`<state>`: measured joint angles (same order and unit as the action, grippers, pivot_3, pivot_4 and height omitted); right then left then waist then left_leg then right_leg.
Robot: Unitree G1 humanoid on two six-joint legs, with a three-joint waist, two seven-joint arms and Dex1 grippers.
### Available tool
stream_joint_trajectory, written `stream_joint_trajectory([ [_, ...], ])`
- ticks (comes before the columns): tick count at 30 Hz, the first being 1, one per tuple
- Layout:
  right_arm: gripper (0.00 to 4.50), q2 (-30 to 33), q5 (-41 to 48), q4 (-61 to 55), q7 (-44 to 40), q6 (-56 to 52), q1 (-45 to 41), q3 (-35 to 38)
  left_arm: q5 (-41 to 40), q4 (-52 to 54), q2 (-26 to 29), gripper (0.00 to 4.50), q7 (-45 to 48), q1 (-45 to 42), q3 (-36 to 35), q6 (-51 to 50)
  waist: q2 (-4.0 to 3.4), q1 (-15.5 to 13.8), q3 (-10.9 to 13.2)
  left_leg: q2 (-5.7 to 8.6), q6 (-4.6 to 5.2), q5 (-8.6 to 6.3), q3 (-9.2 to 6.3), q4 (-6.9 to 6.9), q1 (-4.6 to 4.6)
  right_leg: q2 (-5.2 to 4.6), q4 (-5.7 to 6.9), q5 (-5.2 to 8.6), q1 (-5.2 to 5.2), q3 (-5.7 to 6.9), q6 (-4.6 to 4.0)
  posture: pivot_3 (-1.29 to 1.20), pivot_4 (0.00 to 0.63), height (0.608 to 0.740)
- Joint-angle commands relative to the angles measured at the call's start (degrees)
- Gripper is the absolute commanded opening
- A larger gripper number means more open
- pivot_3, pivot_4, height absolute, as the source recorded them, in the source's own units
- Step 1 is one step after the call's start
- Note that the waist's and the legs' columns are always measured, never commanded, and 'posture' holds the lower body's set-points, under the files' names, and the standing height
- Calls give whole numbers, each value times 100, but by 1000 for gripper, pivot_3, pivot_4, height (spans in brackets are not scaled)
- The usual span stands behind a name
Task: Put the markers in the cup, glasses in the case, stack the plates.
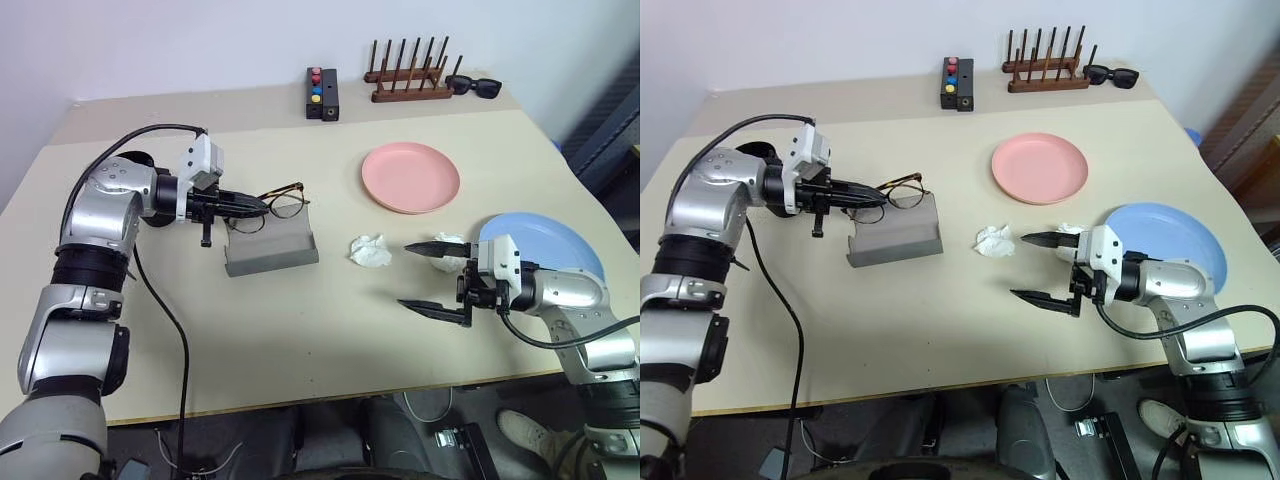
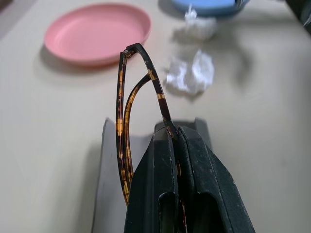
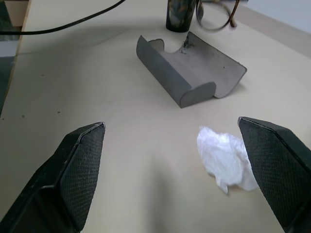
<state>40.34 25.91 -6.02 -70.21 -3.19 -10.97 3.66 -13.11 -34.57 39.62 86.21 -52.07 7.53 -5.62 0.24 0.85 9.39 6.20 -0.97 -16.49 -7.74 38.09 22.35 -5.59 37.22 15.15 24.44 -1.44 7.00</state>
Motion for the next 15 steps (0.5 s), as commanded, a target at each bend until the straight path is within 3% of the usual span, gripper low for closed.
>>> stream_joint_trajectory([
  [1,4500,-42,31,-131,68,13,-98,-1,289,-511,-61,26,106,-205,80,526,0,-11,0,1,0,0,0,1,1,0,0,0,0,0,0,0,150,740],
  [15,4500,10,90,-326,226,-100,-8,51,918,-1771,-622,26,334,-337,300,1610,3,-15,2,2,1,0,0,5,5,0,1,0,1,0,1,0,150,740],
])
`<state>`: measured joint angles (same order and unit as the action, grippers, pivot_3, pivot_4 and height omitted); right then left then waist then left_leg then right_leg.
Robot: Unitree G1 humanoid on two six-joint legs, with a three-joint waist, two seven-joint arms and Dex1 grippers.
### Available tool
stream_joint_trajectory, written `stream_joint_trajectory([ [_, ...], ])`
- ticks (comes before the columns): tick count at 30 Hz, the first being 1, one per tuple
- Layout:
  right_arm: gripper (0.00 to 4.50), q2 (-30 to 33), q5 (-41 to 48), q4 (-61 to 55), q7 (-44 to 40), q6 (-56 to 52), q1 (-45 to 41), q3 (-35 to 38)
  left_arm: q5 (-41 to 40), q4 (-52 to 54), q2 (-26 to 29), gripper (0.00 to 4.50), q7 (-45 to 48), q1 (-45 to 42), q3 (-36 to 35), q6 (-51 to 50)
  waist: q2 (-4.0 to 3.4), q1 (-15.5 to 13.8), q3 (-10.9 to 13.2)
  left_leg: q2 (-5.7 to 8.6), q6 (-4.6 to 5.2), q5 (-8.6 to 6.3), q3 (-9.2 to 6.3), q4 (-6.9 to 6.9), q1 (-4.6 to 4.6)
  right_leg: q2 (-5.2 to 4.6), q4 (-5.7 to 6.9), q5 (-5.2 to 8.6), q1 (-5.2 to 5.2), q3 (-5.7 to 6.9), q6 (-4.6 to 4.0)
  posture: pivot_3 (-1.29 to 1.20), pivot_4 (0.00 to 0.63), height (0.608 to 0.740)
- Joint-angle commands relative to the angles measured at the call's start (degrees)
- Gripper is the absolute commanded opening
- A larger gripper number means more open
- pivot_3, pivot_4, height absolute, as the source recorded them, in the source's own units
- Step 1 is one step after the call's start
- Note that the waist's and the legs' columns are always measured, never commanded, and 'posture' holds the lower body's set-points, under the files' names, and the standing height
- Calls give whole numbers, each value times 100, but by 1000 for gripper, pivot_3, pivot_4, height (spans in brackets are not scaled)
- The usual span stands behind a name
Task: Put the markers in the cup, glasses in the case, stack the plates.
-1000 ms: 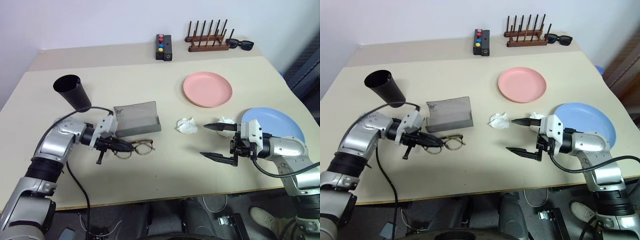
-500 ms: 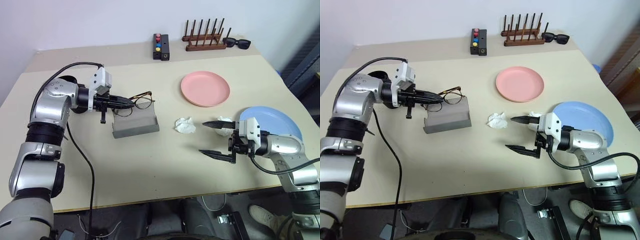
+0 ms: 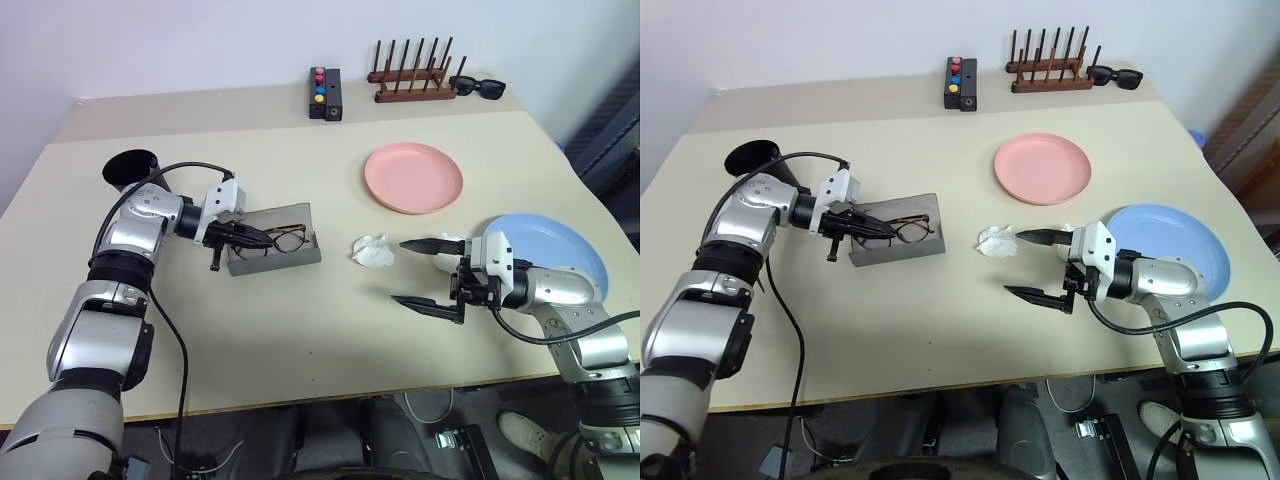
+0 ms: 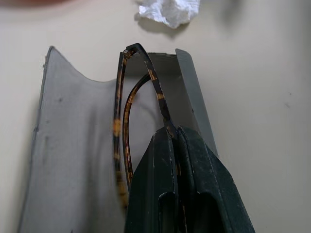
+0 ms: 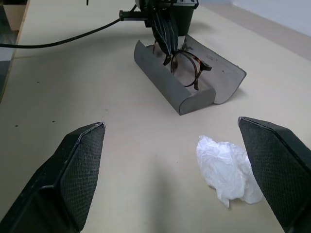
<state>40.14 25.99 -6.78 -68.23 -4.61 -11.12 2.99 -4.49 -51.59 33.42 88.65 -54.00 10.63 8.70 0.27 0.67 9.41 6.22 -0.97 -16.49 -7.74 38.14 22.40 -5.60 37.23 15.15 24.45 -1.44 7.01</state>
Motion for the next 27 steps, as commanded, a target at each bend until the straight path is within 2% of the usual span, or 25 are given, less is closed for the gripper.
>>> stream_joint_trajectory([
  [1,4500,33,81,-261,35,40,16,122,86,-116,-23,26,109,-152,-5,227,0,6,0,0,0,0,0,0,0,0,0,0,0,0,0,0,150,740],
  [9,4500,47,78,-310,76,41,59,148,252,-473,-91,26,261,-347,-15,404,0,5,0,0,0,0,0,1,0,0,1,0,0,0,0,0,150,740],
  [13,4500,45,71,-297,86,60,59,154,310,-583,-115,1437,285,-435,-38,459,0,5,0,0,0,0,0,1,0,1,1,0,0,1,0,0,150,740],
  [19,4500,19,31,-149,65,151,27,144,325,-648,-112,4370,138,-499,-98,648,0,8,0,0,0,0,0,1,0,1,1,0,0,1,0,0,150,740],
  [27,4500,-19,14,-9,80,219,-27,104,31,-487,-44,4370,-300,-944,-532,417,8,-2,4,0,0,0,0,6,2,1,2,-1,0,1,1,0,150,740],
])
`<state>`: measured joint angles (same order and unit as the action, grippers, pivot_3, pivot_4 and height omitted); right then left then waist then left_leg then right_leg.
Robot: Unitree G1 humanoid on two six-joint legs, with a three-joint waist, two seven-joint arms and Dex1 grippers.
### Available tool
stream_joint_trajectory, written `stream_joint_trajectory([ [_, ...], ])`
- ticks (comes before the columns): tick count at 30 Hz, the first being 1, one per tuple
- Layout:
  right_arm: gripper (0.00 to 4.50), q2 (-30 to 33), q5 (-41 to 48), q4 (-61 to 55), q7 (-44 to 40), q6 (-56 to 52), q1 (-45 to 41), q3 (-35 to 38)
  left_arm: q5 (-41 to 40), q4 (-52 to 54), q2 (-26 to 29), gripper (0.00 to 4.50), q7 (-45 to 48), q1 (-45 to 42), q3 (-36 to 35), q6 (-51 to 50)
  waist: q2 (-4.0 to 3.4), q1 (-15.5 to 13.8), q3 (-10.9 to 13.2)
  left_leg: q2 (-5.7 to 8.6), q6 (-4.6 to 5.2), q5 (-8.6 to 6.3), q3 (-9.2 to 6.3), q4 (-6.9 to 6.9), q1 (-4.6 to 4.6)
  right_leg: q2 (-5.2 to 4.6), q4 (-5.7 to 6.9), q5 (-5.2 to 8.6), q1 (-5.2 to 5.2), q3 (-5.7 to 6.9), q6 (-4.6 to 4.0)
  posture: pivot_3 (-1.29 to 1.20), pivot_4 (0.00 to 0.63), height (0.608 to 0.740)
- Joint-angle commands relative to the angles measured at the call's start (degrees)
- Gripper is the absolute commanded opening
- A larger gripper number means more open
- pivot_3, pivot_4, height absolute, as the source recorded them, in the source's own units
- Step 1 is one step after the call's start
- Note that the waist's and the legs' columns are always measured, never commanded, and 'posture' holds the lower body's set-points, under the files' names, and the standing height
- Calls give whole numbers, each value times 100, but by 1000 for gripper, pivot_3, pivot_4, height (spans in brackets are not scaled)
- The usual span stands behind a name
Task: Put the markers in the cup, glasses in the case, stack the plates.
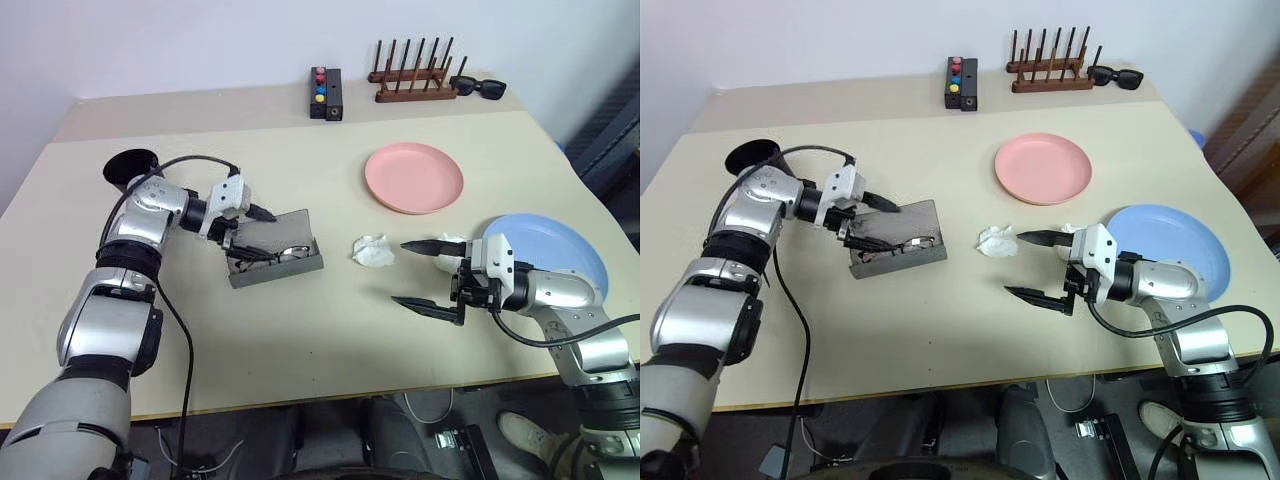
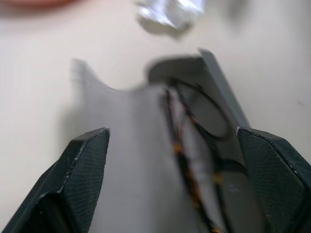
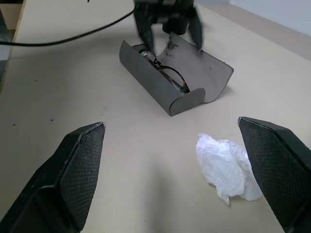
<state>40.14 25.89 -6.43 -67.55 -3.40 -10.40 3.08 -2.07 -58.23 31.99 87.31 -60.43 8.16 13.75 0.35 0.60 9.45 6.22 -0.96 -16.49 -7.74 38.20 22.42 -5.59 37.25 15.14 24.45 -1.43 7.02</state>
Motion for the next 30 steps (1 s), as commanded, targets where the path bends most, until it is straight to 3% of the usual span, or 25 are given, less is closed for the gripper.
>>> stream_joint_trajectory([
  [1,4500,-24,21,-38,19,98,-114,87,-220,180,108,4370,-247,-352,-341,-42,0,11,0,0,0,0,0,0,0,0,0,0,0,0,0,0,150,740],
  [3,4500,-36,15,-43,45,79,-156,69,-239,133,119,4370,-418,-456,-441,-33,0,18,0,-1,0,0,0,-1,0,0,0,0,0,0,0,0,150,740],
  [6,4500,-65,0,-71,106,14,-253,22,-177,-3,202,3581,-568,-588,-510,24,0,30,0,-1,0,0,0,-2,-1,0,0,0,2,0,0,0,150,740],
  [13,4500,-112,-13,-215,270,-191,-456,-70,418,-226,282,46,-1428,-496,-223,317,0,14,0,-1,0,0,0,-2,0,0,1,0,3,0,0,0,150,740],
  [30,4500,-70,-8,44,87,266,-22,144,481,663,75,46,-1275,434,79,299,0,13,0,0,0,0,0,-1,1,0,1,-1,2,-1,2,0,150,740],
])
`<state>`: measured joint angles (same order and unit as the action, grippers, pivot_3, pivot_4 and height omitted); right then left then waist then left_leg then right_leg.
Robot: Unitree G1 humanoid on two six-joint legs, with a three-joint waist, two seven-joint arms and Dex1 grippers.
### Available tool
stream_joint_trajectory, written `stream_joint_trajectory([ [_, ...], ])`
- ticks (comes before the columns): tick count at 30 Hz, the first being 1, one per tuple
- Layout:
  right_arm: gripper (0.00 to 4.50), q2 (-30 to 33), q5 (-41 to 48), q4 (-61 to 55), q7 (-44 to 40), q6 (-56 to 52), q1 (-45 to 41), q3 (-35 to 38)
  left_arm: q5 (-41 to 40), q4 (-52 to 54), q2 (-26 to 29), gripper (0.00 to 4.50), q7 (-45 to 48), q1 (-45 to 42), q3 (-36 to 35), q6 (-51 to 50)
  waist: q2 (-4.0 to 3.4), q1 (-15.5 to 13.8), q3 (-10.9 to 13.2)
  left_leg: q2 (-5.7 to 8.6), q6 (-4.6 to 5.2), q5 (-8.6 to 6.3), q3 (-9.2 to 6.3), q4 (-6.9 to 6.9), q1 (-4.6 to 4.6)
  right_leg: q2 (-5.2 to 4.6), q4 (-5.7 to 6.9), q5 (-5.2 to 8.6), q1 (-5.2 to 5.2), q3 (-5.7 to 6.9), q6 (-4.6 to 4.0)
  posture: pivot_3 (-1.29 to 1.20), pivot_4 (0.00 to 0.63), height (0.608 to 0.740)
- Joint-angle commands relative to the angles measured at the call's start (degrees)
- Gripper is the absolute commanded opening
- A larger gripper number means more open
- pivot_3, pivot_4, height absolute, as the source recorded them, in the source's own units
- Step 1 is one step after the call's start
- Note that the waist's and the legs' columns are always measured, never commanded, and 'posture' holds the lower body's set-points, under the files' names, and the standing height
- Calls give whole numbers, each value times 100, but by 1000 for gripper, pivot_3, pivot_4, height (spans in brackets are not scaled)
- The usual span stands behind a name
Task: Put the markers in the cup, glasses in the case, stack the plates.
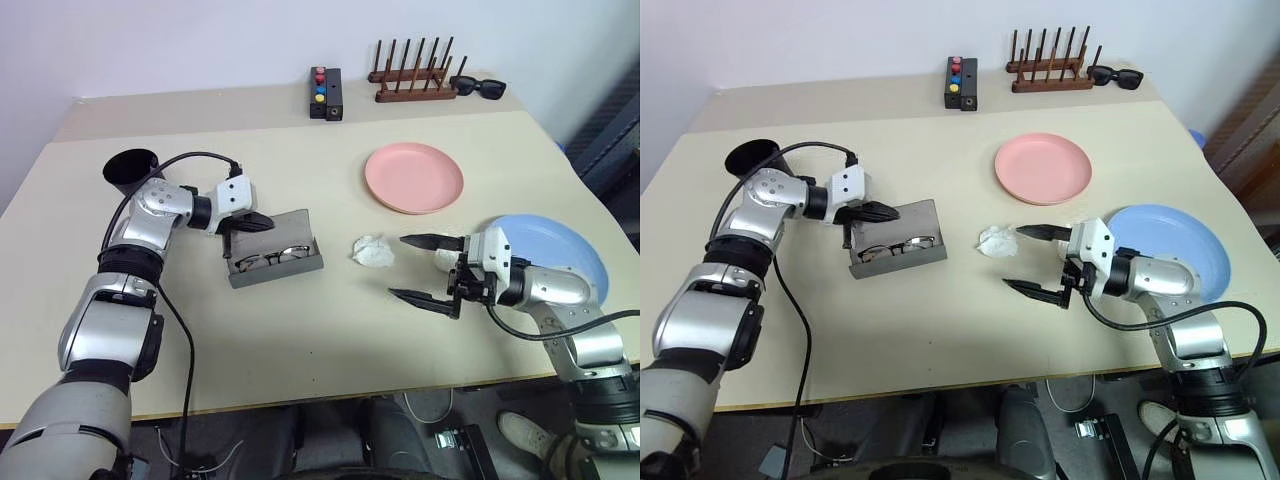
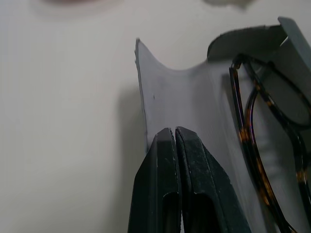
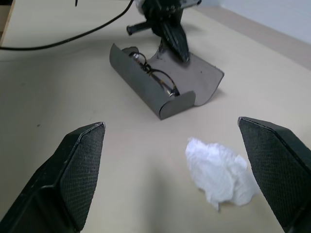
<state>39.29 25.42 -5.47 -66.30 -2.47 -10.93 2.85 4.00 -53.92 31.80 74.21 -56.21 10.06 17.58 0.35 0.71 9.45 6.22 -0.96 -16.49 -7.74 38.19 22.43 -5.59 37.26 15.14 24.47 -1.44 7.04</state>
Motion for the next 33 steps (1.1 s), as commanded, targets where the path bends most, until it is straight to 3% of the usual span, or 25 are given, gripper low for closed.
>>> stream_joint_trajectory([
  [1,4500,16,38,-35,-47,200,47,172,-156,265,104,46,34,17,-137,-106,0,3,0,0,0,0,0,0,0,0,0,0,0,0,0,0,150,740],
  [6,4500,-5,14,37,-58,263,31,146,-238,196,108,46,-273,-136,-300,-194,0,5,0,0,0,0,0,0,0,0,0,0,0,0,0,0,150,740],
  [14,4500,-66,-15,-128,104,92,-88,22,433,168,100,46,-1611,-191,-86,-226,0,-5,0,0,0,0,0,1,0,0,1,0,0,0,0,0,150,740],
  [27,4500,3,50,-442,243,-402,-289,39,608,217,119,46,-1016,2,321,-410,-2,-1,-3,0,0,0,1,0,0,0,1,0,0,0,0,0,150,740],
  [33,4500,24,75,-519,246,-478,-234,118,284,262,162,46,-378,-248,129,-690,-1,-2,-2,0,0,0,1,0,0,0,1,0,0,0,0,0,150,740],
])
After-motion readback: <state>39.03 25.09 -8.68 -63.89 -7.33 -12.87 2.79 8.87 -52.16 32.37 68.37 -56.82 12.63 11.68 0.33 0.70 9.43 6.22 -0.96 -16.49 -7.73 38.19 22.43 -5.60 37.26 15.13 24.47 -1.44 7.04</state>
